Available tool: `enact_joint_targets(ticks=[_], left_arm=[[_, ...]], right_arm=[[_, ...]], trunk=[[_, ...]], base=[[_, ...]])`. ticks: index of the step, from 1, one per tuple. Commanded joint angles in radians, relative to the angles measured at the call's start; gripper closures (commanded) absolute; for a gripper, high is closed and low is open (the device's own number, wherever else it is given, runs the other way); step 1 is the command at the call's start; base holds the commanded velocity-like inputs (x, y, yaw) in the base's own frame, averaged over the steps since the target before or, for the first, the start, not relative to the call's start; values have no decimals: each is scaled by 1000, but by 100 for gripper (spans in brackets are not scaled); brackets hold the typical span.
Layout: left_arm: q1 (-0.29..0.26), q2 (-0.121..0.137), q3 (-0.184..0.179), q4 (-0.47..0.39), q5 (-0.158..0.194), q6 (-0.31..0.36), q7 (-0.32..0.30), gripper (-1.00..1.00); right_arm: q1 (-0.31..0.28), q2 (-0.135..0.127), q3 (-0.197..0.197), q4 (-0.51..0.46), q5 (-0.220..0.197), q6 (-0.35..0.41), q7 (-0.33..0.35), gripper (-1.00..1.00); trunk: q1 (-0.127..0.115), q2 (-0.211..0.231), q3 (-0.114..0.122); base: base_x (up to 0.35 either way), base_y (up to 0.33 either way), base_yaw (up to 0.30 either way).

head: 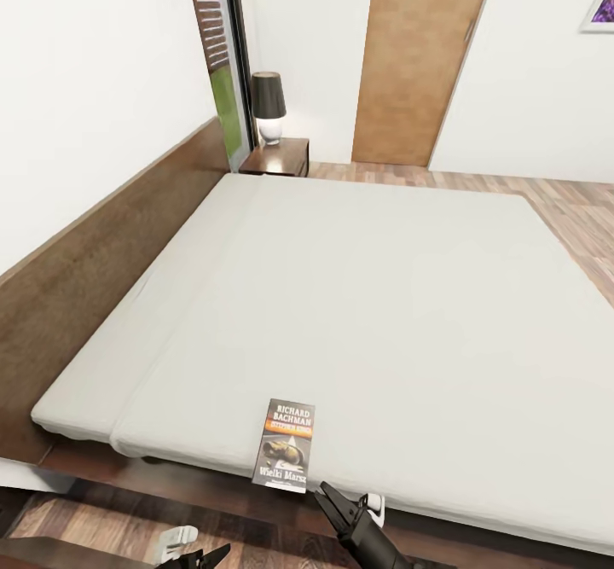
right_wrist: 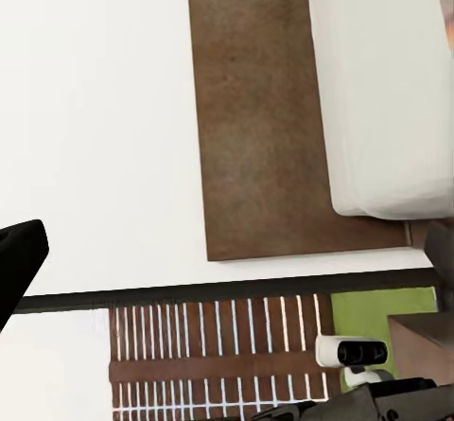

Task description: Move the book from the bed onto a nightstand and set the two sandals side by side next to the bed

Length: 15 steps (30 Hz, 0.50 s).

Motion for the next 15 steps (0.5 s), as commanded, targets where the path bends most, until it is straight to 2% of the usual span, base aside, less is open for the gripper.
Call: enact_joint_targets(ticks=[1,15], left_arm=[[-1,0,-8,1,4,-9,-1,-100],[-1,0,-8,1,4,-9,-1,-100]], right_arm=[[0,0,5,0,-9,11,2,-100],[0,0,5,0,-9,11,2,-100]], trunk=[[4,-8,-4],[58,-106,-48]], base=[[0,0,0],[0,0,0]])
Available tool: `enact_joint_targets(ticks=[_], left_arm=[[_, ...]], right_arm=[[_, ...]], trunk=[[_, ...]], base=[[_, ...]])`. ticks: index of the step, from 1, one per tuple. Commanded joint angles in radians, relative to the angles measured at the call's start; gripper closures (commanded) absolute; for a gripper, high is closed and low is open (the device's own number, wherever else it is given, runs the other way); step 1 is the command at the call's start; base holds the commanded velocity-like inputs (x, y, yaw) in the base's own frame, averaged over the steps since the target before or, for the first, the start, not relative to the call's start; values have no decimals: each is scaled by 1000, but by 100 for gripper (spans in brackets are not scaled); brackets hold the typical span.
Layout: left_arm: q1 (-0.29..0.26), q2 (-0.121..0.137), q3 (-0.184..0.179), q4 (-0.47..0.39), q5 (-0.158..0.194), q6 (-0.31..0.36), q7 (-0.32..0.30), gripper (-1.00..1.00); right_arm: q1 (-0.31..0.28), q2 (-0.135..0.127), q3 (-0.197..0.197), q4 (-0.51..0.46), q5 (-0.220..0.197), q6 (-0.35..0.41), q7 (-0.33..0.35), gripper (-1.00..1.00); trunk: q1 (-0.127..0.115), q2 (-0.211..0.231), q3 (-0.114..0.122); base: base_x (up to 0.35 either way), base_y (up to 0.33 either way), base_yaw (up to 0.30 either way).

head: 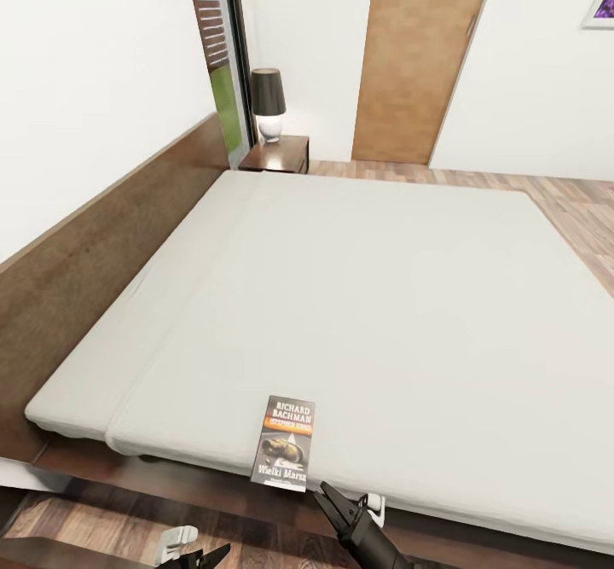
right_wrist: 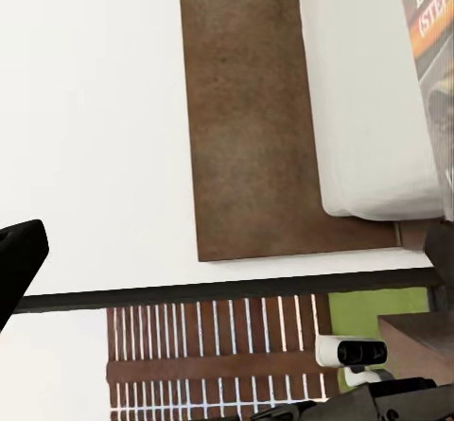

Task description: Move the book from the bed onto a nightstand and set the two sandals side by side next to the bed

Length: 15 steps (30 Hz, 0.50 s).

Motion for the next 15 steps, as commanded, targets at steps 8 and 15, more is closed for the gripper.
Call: enact_joint_targets(ticks=[8,15], left_arm=[[-1,0,-8,1,4,-9,-1,-100],[-1,0,-8,1,4,-9,-1,-100]], right_arm=[[0,0,5,0,-9,11,2,-100],[0,0,5,0,-9,11,2,-100]], trunk=[[31,-57,-26],[58,-106,-48]], base=[[0,0,0],[0,0,0]])
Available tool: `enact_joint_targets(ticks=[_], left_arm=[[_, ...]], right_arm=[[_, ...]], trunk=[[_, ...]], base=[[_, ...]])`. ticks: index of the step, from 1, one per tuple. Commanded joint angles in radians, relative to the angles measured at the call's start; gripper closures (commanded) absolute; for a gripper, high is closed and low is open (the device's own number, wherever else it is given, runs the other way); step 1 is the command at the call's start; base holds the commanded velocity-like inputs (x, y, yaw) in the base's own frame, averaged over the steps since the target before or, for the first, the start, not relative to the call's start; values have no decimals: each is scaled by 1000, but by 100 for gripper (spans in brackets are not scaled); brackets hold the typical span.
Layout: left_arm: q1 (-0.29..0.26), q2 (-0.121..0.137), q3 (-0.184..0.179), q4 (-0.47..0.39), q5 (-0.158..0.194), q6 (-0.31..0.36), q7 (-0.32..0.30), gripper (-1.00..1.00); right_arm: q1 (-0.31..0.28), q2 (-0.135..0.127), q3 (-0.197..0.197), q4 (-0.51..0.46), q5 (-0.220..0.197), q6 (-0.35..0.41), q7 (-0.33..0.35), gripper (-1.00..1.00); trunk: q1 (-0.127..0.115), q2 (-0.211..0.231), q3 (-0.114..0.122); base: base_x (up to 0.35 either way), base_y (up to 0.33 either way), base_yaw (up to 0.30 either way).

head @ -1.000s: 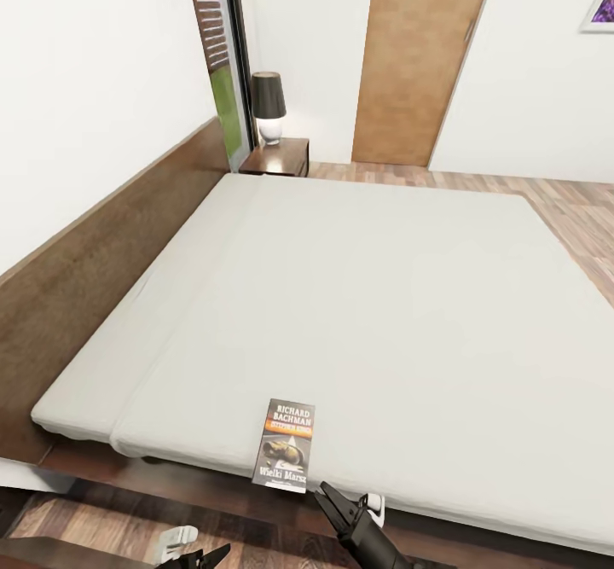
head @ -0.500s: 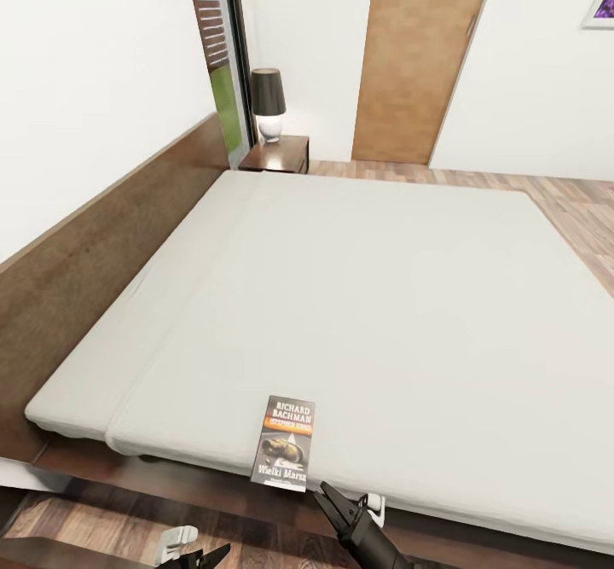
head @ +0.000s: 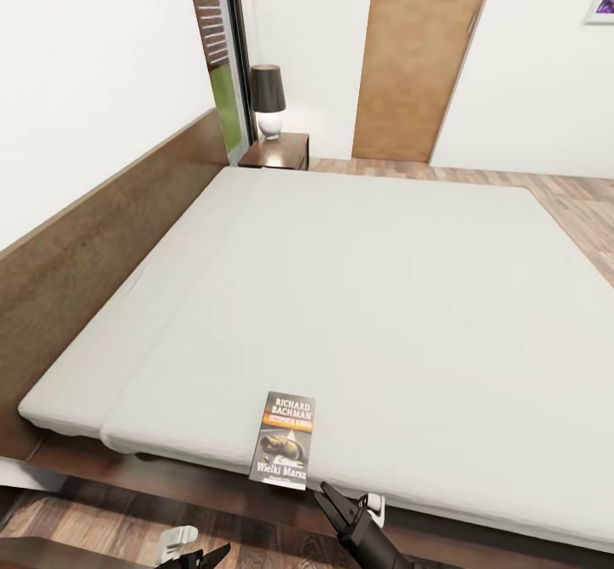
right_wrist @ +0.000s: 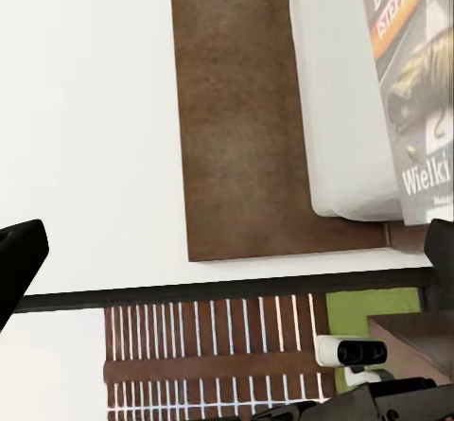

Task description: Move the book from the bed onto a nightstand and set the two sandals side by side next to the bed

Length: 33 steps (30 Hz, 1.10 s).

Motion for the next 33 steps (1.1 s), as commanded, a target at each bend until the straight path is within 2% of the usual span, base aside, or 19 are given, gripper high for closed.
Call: enact_joint_targets(ticks=[1,33], left_arm=[[-1,0,-8,1,4,-9,-1,-100],[-1,0,-8,1,4,-9,-1,-100]], right_arm=[[0,0,5,0,-9,11,2,-100],[-1,0,5,0,-9,10,2,-100]], trunk=[[4,-8,-4],[127,-232,-104]], base=[[0,0,0],[0,0,0]])
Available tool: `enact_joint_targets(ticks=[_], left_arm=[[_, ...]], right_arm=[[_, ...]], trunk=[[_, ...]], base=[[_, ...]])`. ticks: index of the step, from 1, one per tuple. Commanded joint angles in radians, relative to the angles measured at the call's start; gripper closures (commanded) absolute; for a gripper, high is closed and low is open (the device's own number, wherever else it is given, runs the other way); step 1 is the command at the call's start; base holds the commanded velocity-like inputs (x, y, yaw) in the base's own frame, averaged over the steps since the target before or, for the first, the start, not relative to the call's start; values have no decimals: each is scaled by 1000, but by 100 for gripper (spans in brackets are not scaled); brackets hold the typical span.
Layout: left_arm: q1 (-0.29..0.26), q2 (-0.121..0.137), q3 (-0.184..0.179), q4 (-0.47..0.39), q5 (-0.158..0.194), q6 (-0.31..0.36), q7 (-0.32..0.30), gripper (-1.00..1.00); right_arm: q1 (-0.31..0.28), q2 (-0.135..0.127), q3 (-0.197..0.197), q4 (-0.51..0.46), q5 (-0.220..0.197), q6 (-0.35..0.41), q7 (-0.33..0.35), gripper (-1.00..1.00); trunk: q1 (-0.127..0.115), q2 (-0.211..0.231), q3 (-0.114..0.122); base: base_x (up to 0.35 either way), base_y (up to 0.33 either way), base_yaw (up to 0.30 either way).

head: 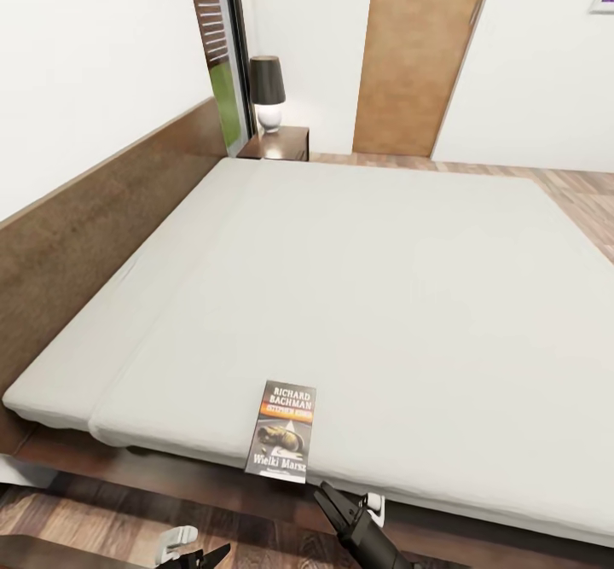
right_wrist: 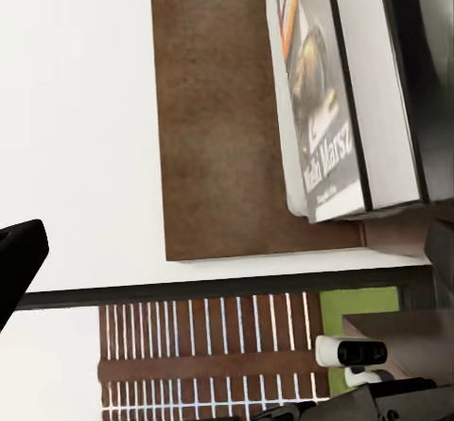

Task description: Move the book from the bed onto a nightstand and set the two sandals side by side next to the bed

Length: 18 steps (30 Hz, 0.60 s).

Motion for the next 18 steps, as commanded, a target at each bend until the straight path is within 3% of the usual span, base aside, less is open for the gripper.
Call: enact_joint_targets(ticks=[1,15,18], left_arm=[[-1,0,-8,1,4,-9,-1,-100],[-1,0,-8,1,4,-9,-1,-100],[-1,0,-8,1,4,-9,-1,-100]], right_arm=[[0,0,5,0,-9,11,2,-100],[0,-1,5,0,-9,11,2,-100],[0,-1,5,-1,-9,11,2,-100]], trunk=[[4,-8,-4],[58,-106,-48],[58,-106,-48]], base=[[0,0,0],[0,0,0],[0,0,0]])
